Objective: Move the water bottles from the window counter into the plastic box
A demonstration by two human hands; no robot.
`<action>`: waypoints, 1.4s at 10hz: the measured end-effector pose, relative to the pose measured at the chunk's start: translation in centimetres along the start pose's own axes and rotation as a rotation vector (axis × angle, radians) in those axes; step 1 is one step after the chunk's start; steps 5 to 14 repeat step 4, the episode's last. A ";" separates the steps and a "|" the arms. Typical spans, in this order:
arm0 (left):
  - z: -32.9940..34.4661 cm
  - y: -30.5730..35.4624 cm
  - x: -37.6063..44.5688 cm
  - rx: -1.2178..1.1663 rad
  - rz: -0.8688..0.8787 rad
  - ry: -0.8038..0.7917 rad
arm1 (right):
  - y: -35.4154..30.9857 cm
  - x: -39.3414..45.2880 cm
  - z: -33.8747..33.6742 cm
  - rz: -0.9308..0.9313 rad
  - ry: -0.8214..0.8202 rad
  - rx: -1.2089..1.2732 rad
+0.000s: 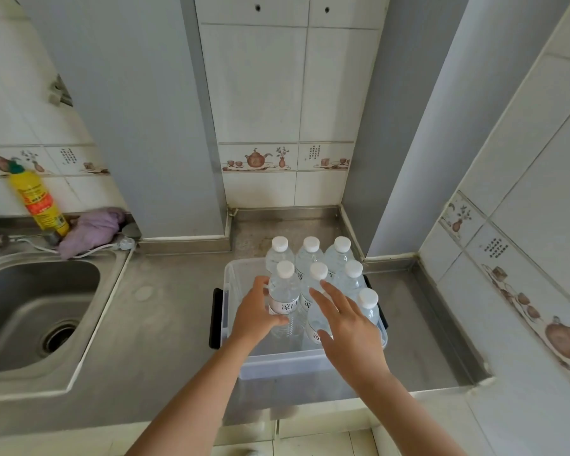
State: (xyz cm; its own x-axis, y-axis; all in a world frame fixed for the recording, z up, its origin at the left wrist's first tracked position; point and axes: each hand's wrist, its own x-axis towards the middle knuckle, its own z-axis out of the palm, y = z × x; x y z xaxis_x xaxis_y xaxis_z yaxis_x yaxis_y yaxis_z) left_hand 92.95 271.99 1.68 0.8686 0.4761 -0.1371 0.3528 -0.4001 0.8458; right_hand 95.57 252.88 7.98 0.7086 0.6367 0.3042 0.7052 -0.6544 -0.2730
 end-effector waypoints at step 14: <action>-3.9 1.3 -5.3 0.135 0.068 0.079 | -0.1 -0.2 -0.9 -0.006 0.009 0.043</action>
